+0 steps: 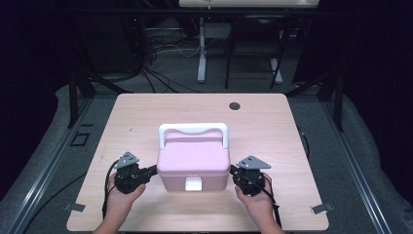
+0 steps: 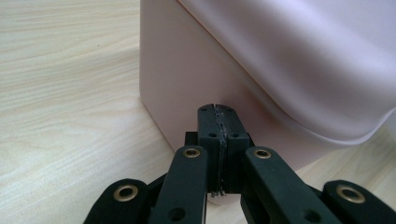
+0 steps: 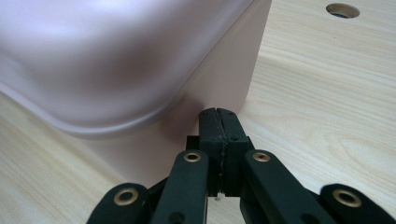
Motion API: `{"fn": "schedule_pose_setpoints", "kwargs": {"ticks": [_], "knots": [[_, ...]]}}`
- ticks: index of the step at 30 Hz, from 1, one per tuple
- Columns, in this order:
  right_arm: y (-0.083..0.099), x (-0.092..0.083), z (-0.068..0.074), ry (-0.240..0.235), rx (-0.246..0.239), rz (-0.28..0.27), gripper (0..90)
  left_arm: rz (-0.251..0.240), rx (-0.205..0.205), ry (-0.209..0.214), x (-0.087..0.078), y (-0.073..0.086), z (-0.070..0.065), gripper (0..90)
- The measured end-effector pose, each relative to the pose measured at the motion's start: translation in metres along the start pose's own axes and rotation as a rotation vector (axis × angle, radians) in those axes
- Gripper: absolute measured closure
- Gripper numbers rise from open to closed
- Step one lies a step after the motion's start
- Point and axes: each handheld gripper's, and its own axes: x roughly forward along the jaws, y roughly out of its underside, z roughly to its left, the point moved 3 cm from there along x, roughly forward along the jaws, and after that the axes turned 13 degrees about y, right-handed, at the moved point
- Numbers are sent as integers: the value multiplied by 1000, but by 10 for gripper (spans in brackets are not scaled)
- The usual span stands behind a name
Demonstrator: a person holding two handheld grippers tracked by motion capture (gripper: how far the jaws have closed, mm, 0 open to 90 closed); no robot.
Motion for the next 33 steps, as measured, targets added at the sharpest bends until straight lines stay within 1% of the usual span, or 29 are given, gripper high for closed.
{"fn": "schedule_pose_setpoints", "kwargs": {"ticks": [5,11,15,20,26,33], "knots": [[3,-5,2,2,-8,3,900,0,-2,0,-2,3,-3,896],[7,-14,5,-11,-16,13,900,-1,-6,5,-6,7,-7,896],[10,-18,6,-14,-26,13,900,0,-6,7,-8,9,-9,896],[13,-23,9,-21,-27,14,900,2,-8,8,-10,12,-13,896],[16,-29,10,-24,-41,16,900,12,-1,14,-14,16,-17,896],[20,-35,13,-29,-45,17,900,16,2,20,-18,20,-22,896]]}}
